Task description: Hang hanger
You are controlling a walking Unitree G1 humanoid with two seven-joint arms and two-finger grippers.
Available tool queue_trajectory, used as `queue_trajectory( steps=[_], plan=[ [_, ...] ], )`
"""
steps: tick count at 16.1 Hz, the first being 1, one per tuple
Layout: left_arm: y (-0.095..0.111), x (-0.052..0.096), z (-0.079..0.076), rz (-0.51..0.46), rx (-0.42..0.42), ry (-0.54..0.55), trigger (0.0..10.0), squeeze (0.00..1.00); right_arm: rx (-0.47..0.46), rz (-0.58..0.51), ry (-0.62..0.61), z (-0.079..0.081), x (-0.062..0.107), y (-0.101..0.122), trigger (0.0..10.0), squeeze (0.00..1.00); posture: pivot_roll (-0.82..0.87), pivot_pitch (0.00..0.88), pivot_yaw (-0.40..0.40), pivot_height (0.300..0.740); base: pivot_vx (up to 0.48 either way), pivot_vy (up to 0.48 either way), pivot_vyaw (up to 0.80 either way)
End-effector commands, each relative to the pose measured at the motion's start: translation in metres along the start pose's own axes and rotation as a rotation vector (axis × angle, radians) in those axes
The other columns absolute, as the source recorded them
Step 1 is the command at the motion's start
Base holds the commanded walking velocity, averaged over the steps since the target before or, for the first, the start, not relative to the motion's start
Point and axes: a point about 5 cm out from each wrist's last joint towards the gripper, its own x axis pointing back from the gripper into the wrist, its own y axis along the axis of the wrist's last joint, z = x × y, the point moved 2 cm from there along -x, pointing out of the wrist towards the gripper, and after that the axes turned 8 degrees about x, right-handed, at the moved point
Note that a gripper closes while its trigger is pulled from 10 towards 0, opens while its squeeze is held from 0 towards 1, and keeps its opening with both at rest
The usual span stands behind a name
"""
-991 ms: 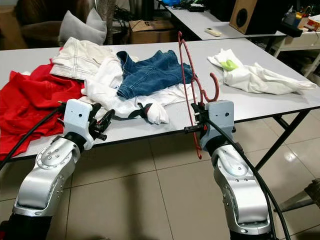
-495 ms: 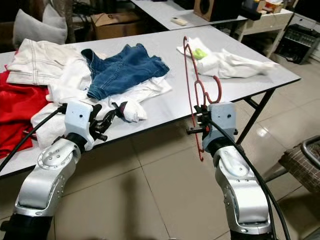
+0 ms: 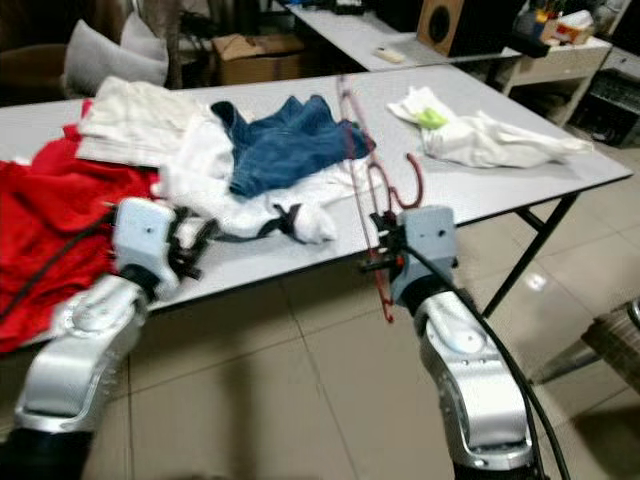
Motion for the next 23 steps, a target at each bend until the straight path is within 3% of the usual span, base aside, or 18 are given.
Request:
queue_trajectory(
  steps=[1, 7, 10, 15, 17, 18, 19, 20, 21, 23],
  plan=[
    [-0.001, 0.000, -0.007, 0.003, 0.007, -0.021, 10.0, 0.00, 0.012, -0.020, -0.024, -0.006, 0.003, 0.004, 10.0, 0.00, -0.12, 0.000, -0.003, 0.740, 0.000, 0.412, 0.00],
    [-0.002, 0.001, -0.005, 0.009, 0.005, -0.018, 10.0, 0.00, -0.001, -0.013, -0.038, -0.007, 0.005, 0.003, 10.0, 0.00, -0.12, 0.000, 0.000, 0.740, 0.000, 0.405, 0.00],
    [0.001, 0.001, -0.005, 0.007, -0.043, -0.025, 10.0, 0.01, -0.003, -0.017, -0.043, -0.008, 0.004, 0.003, 10.0, 0.00, -0.12, 0.000, 0.002, 0.740, 0.000, -0.320, 0.00],
    [-0.001, 0.002, -0.001, 0.012, -0.011, 0.029, 10.0, 0.00, 0.004, -0.013, -0.031, -0.010, 0.003, 0.002, 10.0, 0.00, -0.12, 0.000, -0.004, 0.740, 0.000, -0.288, 0.00],
    [-0.007, 0.005, 0.009, 0.025, -0.034, 0.097, 10.0, 0.00, 0.023, 0.037, 0.021, -0.019, 0.009, -0.011, 10.0, 0.00, -0.12, 0.000, -0.004, 0.740, 0.000, 0.000, 0.00],
    [-0.011, 0.008, 0.013, 0.035, -0.064, 0.113, 10.0, 0.00, 0.076, 0.080, 0.077, -0.022, 0.014, -0.021, 10.0, 0.00, -0.12, 0.000, -0.004, 0.740, 0.000, 0.000, 0.00],
    [-0.016, 0.012, 0.019, 0.051, -0.085, 0.123, 10.0, 0.74, 0.158, 0.126, 0.140, -0.025, 0.021, -0.033, 10.0, 0.00, -0.13, 0.000, 0.000, 0.740, 0.000, 0.000, 0.00],
    [-0.026, 0.017, 0.027, 0.118, -0.136, 0.128, 10.0, 1.00, 0.208, 0.179, 0.124, -0.038, 0.029, -0.047, 10.0, 0.00, -0.13, 0.000, 0.002, 0.740, 0.000, 0.000, 0.00],
    [-0.032, 0.019, 0.033, 0.163, -0.193, 0.133, 10.0, 1.00, 0.181, 0.185, 0.086, -0.046, 0.032, -0.050, 10.0, 0.00, -0.13, 0.000, 0.001, 0.740, 0.000, 0.000, 0.00],
    [-0.042, 0.022, 0.043, 0.244, -0.276, 0.157, 10.0, 1.00, 0.169, 0.182, 0.108, -0.044, 0.036, -0.052, 10.0, 0.00, -0.13, 0.000, 0.002, 0.740, 0.000, 0.000, 0.00]
  ],
)
